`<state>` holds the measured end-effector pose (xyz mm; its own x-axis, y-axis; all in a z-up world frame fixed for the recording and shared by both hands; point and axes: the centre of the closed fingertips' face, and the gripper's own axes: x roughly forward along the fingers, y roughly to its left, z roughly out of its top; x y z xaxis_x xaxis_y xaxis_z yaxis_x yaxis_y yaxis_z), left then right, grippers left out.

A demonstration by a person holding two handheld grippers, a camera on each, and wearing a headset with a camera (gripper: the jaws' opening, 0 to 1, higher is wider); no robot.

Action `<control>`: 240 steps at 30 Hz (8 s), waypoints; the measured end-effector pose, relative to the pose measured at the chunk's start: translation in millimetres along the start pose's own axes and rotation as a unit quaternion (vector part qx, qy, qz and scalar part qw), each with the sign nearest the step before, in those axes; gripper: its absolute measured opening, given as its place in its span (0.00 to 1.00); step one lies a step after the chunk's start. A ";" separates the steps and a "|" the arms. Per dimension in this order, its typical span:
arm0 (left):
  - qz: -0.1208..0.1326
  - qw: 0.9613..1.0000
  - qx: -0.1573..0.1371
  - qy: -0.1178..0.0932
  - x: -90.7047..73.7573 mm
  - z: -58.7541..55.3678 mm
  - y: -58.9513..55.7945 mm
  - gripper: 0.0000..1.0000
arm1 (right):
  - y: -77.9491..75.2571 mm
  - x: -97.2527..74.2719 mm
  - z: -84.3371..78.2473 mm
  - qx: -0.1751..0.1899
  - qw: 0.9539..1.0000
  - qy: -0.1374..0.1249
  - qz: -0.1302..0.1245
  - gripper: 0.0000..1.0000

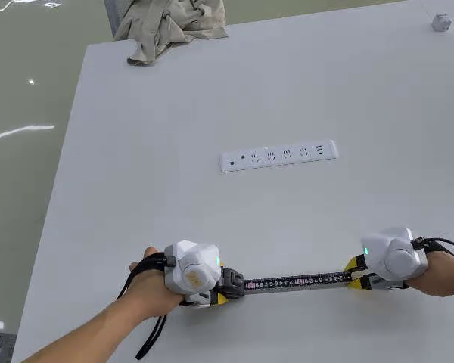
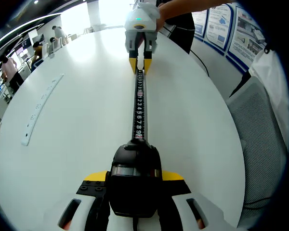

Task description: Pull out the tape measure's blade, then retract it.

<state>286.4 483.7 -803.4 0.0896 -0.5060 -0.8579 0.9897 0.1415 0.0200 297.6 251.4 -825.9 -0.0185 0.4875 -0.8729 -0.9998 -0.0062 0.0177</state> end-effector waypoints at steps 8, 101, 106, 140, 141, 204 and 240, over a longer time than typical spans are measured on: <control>0.000 1.000 0.001 0.001 -0.5 0.1 0.0 0.36 | -0.3 -3.1 -6.2 0.000 1.000 0.003 -0.002 0.13; 0.106 0.982 -0.147 -0.049 -16.0 -13.7 12.2 0.67 | 0.1 -1.3 0.0 0.120 0.991 0.004 -0.062 0.41; 0.118 0.974 -0.184 -0.066 -18.4 -16.7 10.2 0.72 | -1.2 -5.3 3.7 0.152 0.986 -0.014 -0.073 0.43; 0.194 0.920 -0.320 -0.116 -43.3 -21.9 -21.6 0.90 | 26.4 -30.7 18.2 0.278 0.945 -0.087 -0.145 0.67; 0.196 0.919 -0.322 -0.118 -43.6 -21.5 -22.1 0.91 | 27.2 -31.3 18.3 0.281 0.944 -0.089 -0.148 0.68; 0.302 0.815 -0.476 -0.135 -83.7 -25.8 -101.1 1.00 | 118.8 -74.1 63.5 0.388 0.884 -0.142 -0.217 0.88; 0.340 0.793 -0.488 -0.133 -114.3 4.3 -128.9 1.00 | 162.6 -92.1 90.9 0.403 0.873 -0.135 -0.239 0.90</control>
<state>149.1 519.6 -705.7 0.7147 -0.1736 -0.6775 0.1564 0.9838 -0.0872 137.0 284.8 -698.4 0.5111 0.4539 -0.7299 -0.5633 0.8183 0.1145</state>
